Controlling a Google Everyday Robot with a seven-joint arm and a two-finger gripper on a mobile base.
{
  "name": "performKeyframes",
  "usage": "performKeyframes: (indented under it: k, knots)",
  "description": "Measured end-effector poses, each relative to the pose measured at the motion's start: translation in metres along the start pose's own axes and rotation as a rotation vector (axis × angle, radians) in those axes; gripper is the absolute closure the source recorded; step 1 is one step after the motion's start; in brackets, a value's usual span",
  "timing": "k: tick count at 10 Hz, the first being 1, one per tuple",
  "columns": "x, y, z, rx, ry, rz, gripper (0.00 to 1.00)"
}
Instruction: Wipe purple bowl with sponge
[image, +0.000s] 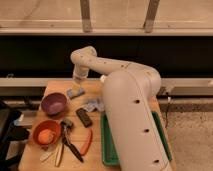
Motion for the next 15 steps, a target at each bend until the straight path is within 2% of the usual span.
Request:
performKeyframes:
  k: [3,8,12,15]
  knots:
    - [-0.006,-0.006,0.010,0.031,0.013,-0.056,0.20]
    - [0.006,-0.016,0.027,0.047,0.073,-0.071,0.20]
    - [0.000,-0.020,0.050,0.034,0.116,-0.105,0.20]
    - [-0.008,-0.014,0.070,-0.007,0.126,-0.138,0.20]
